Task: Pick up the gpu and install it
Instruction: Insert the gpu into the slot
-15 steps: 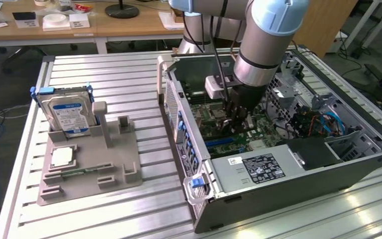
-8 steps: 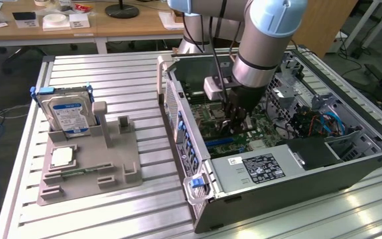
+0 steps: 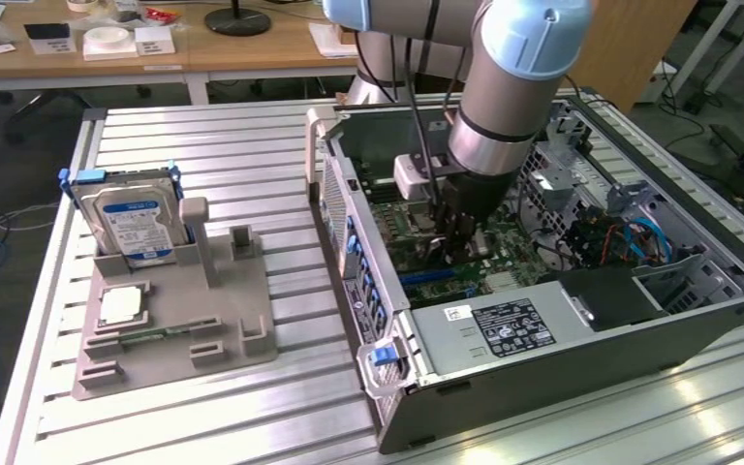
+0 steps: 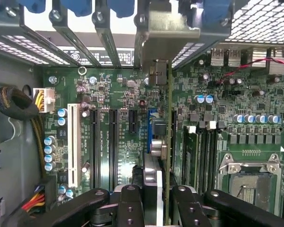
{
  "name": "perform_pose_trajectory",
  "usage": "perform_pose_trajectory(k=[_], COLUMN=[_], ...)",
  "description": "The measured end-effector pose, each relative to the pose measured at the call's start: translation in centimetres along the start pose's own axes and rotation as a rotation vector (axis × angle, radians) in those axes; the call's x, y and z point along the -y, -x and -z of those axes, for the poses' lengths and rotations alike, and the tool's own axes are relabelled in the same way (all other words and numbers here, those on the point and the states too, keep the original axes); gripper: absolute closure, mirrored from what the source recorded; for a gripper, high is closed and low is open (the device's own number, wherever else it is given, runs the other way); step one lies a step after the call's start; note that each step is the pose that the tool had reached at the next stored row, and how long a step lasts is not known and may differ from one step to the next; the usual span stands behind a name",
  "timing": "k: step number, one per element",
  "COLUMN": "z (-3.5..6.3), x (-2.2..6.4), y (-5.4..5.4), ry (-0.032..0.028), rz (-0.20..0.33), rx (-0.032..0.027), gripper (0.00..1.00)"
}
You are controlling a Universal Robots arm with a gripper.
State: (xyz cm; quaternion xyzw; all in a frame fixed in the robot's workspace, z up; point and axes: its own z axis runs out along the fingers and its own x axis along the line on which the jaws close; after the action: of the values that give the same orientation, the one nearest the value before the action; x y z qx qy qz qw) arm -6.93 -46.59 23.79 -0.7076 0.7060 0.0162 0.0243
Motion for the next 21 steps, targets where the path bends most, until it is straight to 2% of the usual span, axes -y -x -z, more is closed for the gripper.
perform_pose_trajectory(k=[8, 21], z=[-0.32, -0.81], x=[-0.44, -0.61], y=[-0.02, -0.04], ry=[-0.0002, -0.0001], rz=[0.000, 0.000], rx=[0.0005, 0.0010], gripper=[0.72, 0.72])
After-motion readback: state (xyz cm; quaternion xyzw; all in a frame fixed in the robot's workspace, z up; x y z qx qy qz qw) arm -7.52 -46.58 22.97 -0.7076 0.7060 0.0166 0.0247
